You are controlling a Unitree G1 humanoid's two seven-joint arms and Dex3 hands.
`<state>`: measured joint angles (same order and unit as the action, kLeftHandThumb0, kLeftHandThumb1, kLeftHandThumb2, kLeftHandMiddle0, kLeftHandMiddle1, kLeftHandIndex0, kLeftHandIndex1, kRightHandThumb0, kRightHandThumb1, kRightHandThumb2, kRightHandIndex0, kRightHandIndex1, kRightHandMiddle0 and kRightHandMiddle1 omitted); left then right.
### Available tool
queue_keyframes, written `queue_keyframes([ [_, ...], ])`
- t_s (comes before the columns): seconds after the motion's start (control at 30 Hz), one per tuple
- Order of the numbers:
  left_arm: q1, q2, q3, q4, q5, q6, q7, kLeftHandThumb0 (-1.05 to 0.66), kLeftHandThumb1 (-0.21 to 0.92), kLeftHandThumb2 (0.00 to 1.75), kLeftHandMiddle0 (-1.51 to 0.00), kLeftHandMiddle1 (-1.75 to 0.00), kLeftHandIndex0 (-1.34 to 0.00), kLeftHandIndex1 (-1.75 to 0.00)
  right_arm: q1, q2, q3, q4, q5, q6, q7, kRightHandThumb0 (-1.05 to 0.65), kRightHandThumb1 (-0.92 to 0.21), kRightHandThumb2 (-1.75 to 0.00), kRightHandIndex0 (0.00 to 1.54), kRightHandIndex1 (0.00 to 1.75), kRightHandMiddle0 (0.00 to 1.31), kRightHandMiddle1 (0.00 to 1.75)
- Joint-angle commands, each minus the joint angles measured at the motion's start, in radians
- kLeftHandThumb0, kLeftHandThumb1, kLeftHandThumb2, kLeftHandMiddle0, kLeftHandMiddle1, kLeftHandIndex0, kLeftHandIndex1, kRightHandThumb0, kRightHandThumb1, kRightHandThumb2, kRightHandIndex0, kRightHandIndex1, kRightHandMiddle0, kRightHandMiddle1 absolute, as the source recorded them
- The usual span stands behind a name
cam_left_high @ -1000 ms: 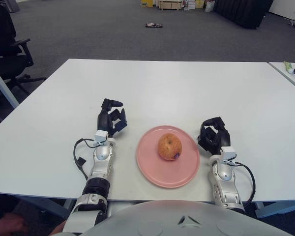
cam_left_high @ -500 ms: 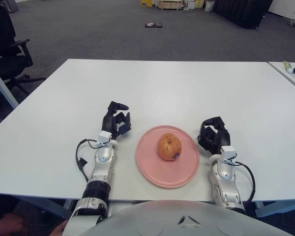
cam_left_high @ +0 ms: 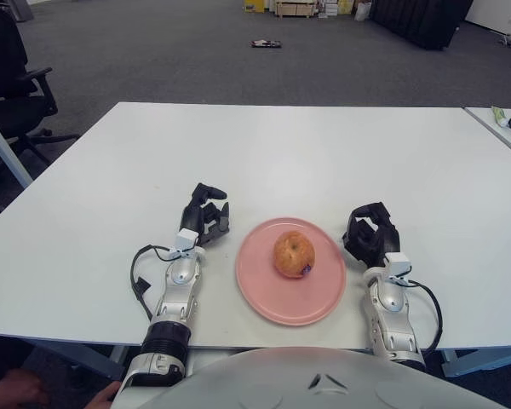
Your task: Put the apple into the plate.
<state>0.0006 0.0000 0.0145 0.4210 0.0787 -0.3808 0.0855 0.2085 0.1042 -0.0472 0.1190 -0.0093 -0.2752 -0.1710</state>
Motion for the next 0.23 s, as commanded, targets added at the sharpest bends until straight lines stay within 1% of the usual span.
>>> queue_keyframes([
  [0.0, 0.021, 0.009, 0.000, 0.022, 0.011, 0.057, 0.008, -0.39, 0.65, 0.90, -0.66, -1.75, -0.36, -1.75, 0.001, 0.014, -0.009, -0.014, 0.016, 0.024, -0.005, -0.39, -0.62, -0.94, 0.69, 1.75, 0.38, 1.75],
  [0.2, 0.022, 0.009, 0.000, 0.018, 0.016, 0.094, 0.010, -0.39, 0.67, 0.88, -0.63, -1.73, -0.35, -1.75, 0.003, 0.008, -0.010, -0.014, 0.003, 0.027, -0.009, -0.39, -0.62, -0.94, 0.69, 1.75, 0.38, 1.75],
])
